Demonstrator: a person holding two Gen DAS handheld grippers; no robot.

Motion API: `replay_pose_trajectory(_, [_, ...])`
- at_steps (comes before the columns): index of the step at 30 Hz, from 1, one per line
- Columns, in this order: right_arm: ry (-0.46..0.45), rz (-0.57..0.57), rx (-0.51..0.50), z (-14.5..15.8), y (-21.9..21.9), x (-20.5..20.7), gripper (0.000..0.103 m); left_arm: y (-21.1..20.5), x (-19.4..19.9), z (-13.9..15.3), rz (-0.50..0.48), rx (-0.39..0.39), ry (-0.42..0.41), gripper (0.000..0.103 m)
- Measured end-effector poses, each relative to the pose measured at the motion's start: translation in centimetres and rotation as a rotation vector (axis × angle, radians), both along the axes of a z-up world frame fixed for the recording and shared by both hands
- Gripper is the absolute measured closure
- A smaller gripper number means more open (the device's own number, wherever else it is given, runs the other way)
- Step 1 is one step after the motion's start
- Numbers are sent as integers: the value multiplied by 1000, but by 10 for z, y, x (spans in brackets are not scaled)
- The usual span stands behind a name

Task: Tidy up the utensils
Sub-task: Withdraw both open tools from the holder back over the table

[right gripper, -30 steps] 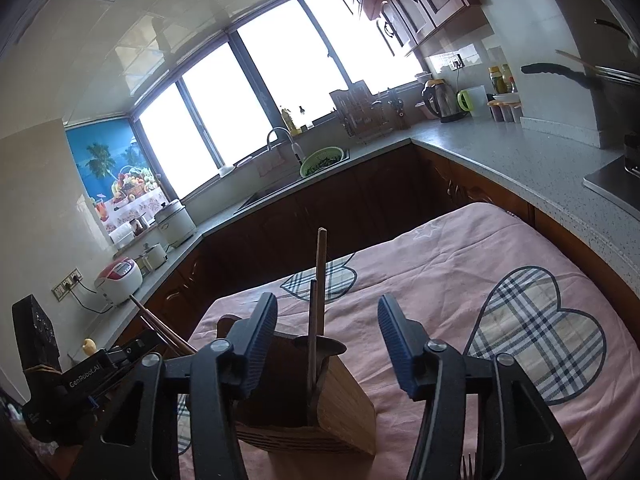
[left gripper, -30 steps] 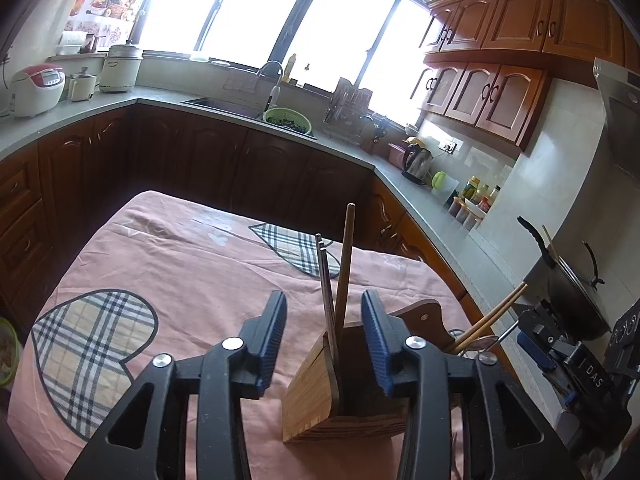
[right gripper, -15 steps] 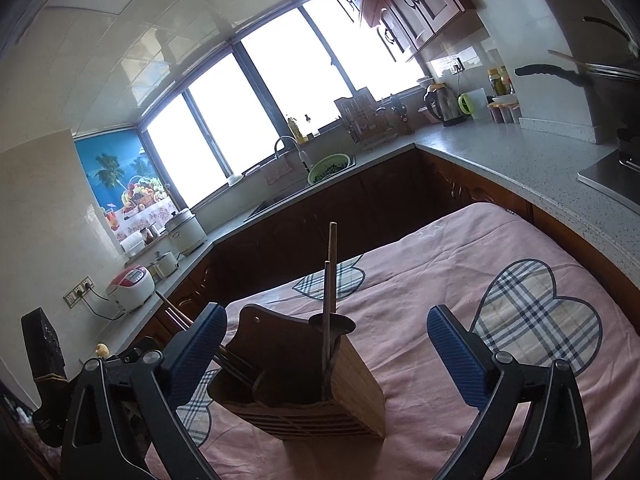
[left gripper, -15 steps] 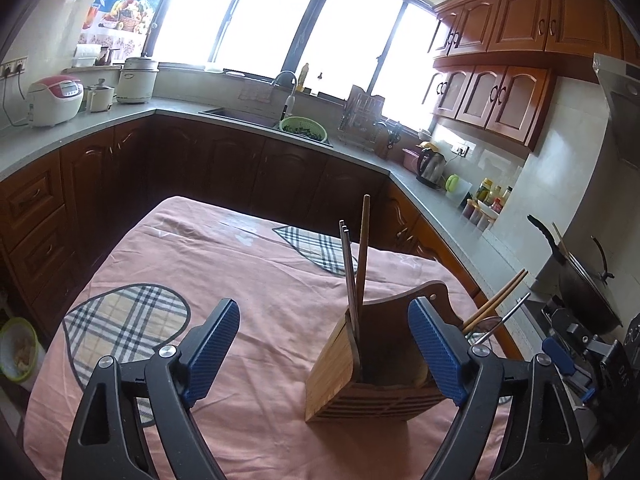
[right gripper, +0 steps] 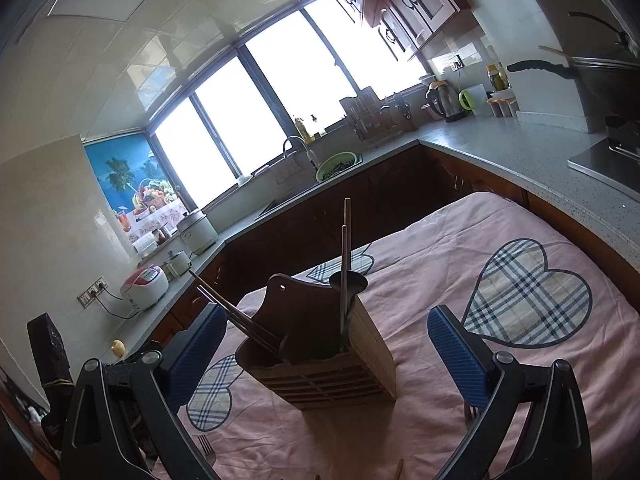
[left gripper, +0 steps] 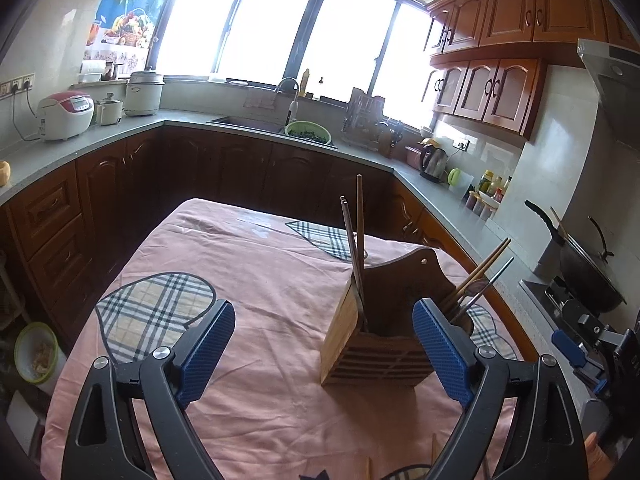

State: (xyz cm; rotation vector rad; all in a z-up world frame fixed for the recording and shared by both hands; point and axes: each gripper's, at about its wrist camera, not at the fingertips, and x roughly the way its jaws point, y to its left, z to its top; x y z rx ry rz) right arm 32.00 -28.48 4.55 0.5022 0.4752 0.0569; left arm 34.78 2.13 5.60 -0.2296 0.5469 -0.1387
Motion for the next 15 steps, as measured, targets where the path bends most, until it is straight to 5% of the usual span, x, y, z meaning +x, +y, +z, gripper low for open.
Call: replay_pose_trajectory(15, [-24, 84, -133, -13, 45, -70, 0, 22, -92, -10, -7, 22, 38, 2])
